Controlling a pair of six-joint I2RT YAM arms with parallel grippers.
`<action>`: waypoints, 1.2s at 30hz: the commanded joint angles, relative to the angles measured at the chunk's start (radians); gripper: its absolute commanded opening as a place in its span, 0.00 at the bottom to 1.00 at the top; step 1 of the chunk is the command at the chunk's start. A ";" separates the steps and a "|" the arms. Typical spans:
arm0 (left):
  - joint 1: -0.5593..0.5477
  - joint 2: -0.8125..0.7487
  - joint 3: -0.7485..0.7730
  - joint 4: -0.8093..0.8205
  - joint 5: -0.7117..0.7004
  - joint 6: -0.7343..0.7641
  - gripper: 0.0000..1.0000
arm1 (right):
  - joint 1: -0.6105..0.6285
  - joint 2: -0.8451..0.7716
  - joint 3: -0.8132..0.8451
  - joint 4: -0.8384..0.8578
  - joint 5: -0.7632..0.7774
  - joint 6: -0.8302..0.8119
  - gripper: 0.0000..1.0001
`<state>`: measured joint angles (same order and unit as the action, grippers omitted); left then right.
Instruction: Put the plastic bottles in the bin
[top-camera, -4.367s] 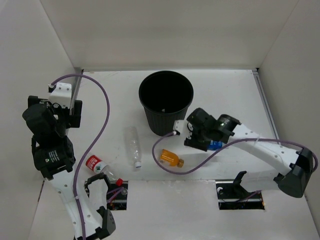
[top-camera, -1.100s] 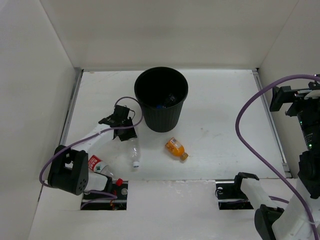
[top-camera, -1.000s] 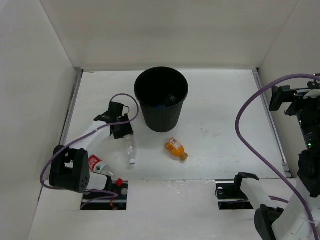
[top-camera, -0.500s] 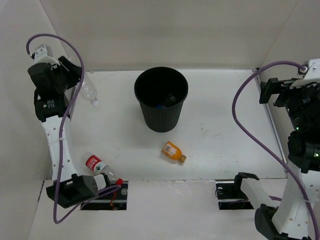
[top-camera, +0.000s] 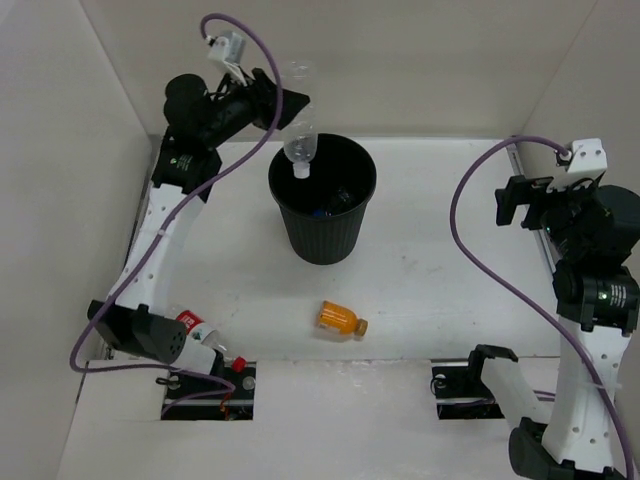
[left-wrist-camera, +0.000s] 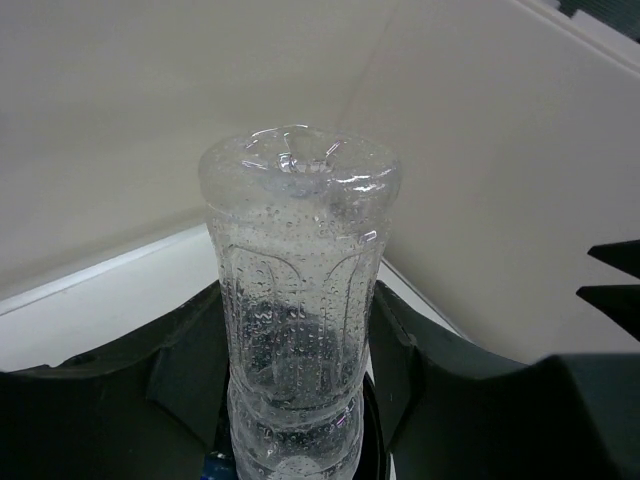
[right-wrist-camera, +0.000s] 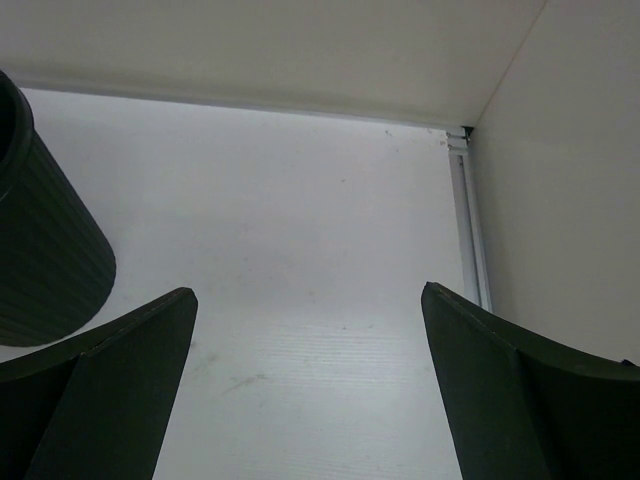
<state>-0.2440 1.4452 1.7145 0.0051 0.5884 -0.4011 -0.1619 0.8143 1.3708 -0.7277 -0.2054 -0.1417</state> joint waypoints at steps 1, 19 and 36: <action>-0.060 0.049 0.051 0.052 0.025 0.025 0.17 | 0.009 -0.050 -0.004 0.065 -0.022 0.017 1.00; 0.399 -0.276 -0.188 -0.065 -0.691 0.473 1.00 | 0.658 0.134 -0.177 -0.214 -0.074 -0.072 1.00; 1.027 -0.732 -0.397 -0.321 -0.377 0.461 1.00 | 1.318 0.422 -0.510 0.321 0.133 0.090 1.00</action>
<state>0.7746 0.6983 1.3170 -0.3092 0.1715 0.0887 1.1236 1.2030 0.8722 -0.5922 -0.1226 -0.0986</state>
